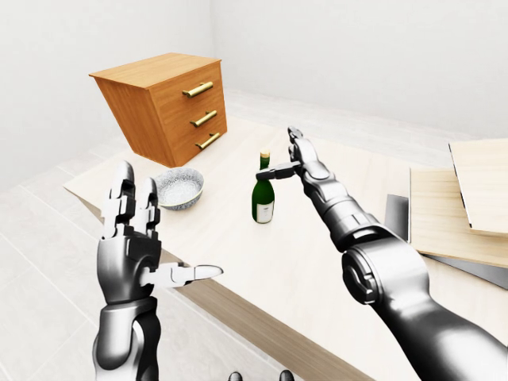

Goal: Put the wine bottle on the wine rack.

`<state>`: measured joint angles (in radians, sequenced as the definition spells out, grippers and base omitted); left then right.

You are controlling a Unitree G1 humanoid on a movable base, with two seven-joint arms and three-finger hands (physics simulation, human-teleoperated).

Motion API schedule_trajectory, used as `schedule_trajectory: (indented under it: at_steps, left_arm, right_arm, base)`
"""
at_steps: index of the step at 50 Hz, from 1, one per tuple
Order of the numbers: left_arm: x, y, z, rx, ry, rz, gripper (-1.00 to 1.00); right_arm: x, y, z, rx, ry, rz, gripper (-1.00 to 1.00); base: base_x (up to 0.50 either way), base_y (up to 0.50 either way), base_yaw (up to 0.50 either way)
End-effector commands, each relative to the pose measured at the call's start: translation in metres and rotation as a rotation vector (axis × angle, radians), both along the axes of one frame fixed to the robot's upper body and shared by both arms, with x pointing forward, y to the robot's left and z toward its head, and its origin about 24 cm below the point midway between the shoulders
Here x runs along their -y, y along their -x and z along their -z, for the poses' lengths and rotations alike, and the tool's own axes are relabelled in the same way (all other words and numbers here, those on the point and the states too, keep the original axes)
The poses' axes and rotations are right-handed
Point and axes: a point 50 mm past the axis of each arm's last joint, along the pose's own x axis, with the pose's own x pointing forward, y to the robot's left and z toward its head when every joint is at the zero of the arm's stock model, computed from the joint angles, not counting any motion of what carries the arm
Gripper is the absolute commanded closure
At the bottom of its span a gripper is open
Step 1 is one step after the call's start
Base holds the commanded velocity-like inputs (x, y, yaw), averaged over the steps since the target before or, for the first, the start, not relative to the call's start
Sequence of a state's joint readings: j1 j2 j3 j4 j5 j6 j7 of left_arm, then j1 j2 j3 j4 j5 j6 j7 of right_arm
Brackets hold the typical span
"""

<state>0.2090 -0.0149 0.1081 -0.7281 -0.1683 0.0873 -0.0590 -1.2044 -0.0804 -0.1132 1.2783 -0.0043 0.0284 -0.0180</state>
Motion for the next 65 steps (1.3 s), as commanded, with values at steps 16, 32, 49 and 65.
schedule_trajectory:
  at_steps: [16,32,49,65]
  left_arm:
    - [-0.003,0.002,-0.003,0.014,0.001,-0.008,-1.0]
    - [-0.004,0.002,-0.004,0.021,0.005,-0.011,-1.0]
    - [-0.004,0.001,-0.001,0.009,0.008,-0.007,-1.0]
    - [-0.005,0.002,-0.003,0.016,0.008,-0.013,-1.0]
  right_arm:
    - [-0.02,0.001,-0.005,-0.017,0.011,-0.061,-1.0]
    - [-0.02,0.001,-0.003,-0.036,0.011,-0.069,-1.0]
    - [-0.019,0.0,-0.005,-0.034,0.011,-0.062,-1.0]
    - [-0.029,0.001,-0.007,-0.049,0.02,-0.097,-1.0]
  base:
    - [0.0,0.0,0.0]
    - [0.0,0.0,0.0]
    - [0.0,0.0,0.0]
    - [0.0,0.0,0.0]
